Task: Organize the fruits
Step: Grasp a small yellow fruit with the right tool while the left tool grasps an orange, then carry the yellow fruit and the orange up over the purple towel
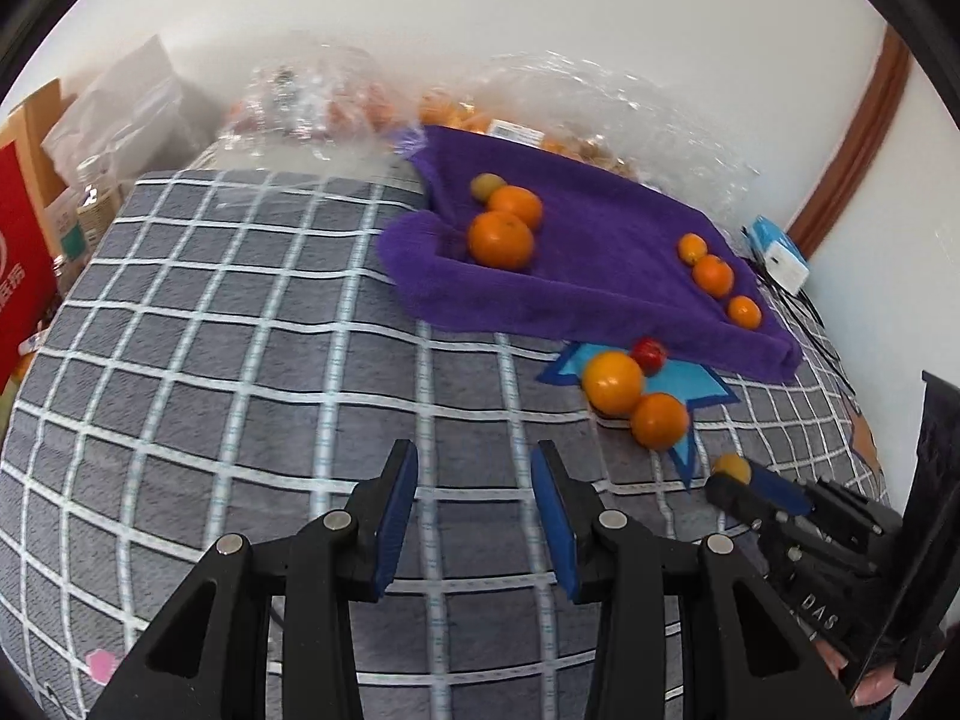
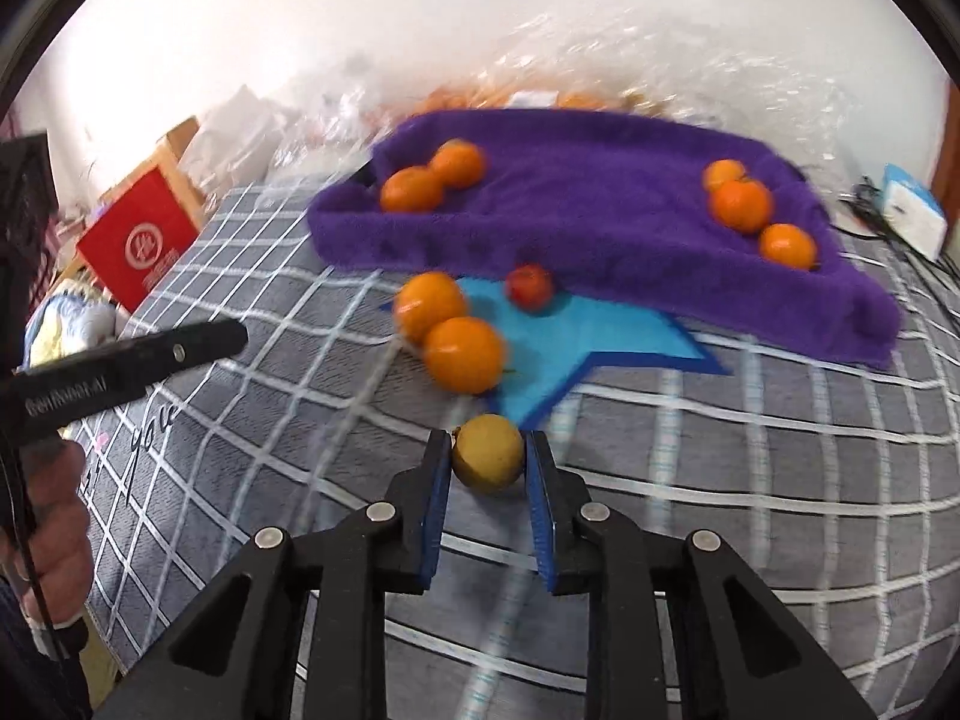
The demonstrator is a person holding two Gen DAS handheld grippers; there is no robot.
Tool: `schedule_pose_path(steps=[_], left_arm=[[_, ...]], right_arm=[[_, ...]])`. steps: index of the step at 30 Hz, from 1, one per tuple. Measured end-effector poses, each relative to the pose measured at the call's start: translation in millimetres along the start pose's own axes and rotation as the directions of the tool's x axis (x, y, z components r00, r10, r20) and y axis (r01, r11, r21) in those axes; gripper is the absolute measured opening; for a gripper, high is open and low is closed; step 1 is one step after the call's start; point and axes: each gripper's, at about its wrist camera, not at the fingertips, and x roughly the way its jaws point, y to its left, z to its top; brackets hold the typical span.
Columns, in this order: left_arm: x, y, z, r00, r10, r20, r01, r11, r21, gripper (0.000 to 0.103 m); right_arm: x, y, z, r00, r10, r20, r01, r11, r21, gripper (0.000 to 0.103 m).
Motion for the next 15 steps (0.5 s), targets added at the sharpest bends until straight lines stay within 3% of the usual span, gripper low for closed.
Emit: schedule_pose_path(steps=[5, 15], left_arm=[[11, -25, 10, 0.998, -0.064, 0.021, 0.064, 0.998, 0.005, 0.037], [49, -55, 29, 0.996, -0.083, -0.027, 0.084, 0.996, 0.013, 0.037]], right_arm=[[-10, -38, 1, 0.991, -0.126, 0.044, 0.126, 0.992, 0.005, 0.025], [4, -82, 3, 0.988, -0.151, 0.043, 0.147, 0.984, 0.099, 0.025]])
